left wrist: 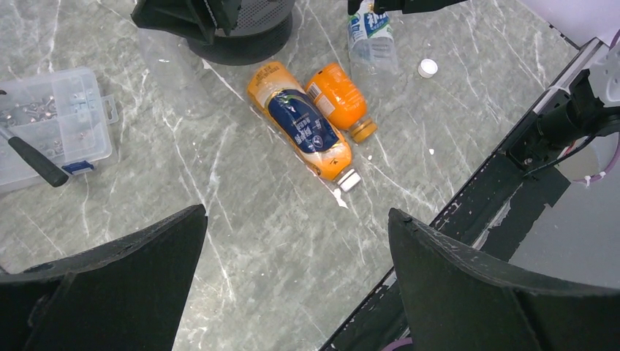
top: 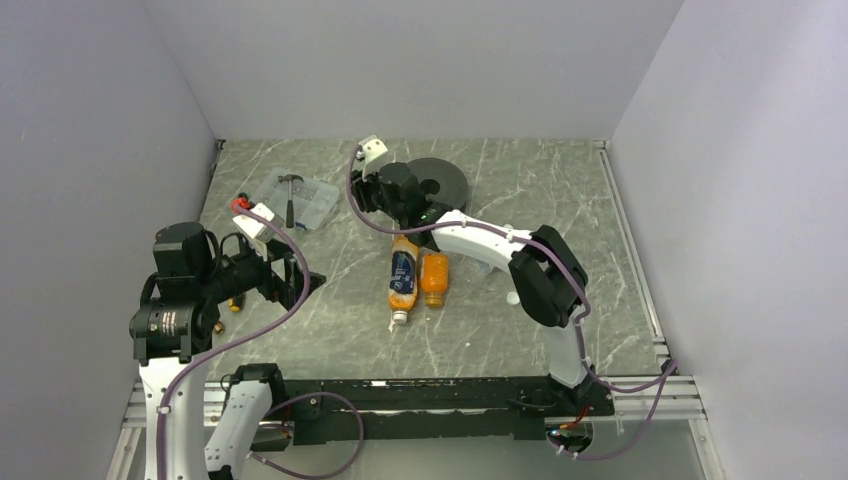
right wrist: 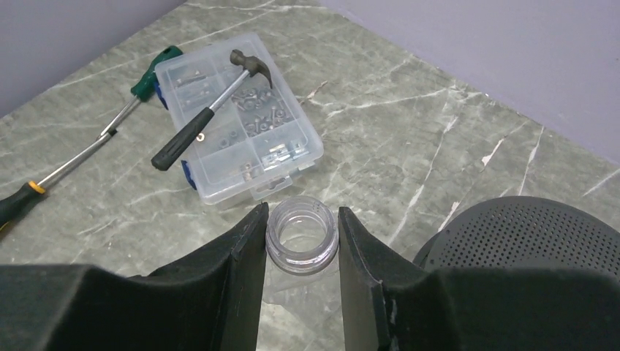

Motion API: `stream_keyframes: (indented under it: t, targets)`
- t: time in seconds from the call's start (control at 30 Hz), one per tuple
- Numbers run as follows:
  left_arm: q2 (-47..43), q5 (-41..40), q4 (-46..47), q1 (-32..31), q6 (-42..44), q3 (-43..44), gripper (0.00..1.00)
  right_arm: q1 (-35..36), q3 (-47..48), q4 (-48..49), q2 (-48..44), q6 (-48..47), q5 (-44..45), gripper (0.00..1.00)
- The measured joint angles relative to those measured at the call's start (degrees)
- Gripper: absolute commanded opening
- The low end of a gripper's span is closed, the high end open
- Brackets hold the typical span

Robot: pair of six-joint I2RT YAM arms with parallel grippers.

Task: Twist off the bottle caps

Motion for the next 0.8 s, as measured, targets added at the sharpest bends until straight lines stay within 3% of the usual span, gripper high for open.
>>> stream_keyframes:
  t: [0.07, 0.17, 0.33, 0.63, 0.8]
  targets:
    - [-0.04, 0.26, 0.0, 0.0, 0.11, 0.0, 1.0, 0.0, -0.15, 0.42, 0.0, 0.28, 0.24, 0.26]
    - [-0.04, 0.42, 0.0, 0.0, 0.13, 0.0, 0.99, 0.0, -0.85, 1.64, 0.0, 0.59, 0.57, 0.5]
    - [-0.76, 0.44, 0.0, 0.0, 0.15, 0.0, 1.0, 0.0, -2.89, 2.21, -0.76, 1.07, 1.2, 0.75]
    - [-1.27, 0.9, 0.07, 0.0, 0.11, 0.0, 1.0, 0.0, -4.68, 2.01, -3.52, 1.18, 2.71, 0.93]
    - [-1.27, 1.33, 0.09, 0.0, 0.09, 0.0, 0.99, 0.0, -4.68, 2.01, -6.58, 1.18, 3.45, 0.97]
